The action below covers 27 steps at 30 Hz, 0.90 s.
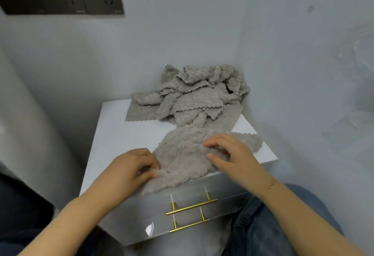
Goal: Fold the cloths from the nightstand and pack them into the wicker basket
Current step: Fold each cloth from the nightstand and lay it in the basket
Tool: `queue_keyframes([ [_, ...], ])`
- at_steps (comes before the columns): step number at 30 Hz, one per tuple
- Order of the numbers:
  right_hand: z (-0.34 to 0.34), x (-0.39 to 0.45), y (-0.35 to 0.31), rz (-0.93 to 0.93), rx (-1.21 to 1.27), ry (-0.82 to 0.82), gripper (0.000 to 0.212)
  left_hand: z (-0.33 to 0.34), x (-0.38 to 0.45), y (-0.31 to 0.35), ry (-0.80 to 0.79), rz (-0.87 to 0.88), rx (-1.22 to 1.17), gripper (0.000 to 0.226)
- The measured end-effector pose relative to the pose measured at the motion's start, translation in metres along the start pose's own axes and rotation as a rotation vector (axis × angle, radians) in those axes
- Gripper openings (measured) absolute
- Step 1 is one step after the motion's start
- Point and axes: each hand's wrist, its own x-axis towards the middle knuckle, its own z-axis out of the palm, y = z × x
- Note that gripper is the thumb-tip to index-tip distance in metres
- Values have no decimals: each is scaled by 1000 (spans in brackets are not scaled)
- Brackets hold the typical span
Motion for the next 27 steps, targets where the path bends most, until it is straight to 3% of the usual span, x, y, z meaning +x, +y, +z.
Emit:
queue_keyframes([
  [5,31,7,-21,-63,-7,-178,28,-33,-19,-27,-119,-114,73,6],
  [7,35,9,-26,-59,36,-157,27,-45,-20,-25,-108,-176,-72,3],
  [10,29,12,-24,-25,49,1,24,-53,3,-15,76,-174,-175,6],
  [12,21,15,-18,10,-41,89,26,-46,30,-9,155,-202,-187,17],
  [16,9,20,2,133,-213,50,39,-21,71,-9,58,-355,-376,48],
  [22,8,17,10,96,-357,64,34,-12,63,-15,149,-308,-445,29],
  [27,1,12,2,49,-245,137,18,-36,47,-15,261,-284,-372,14],
])
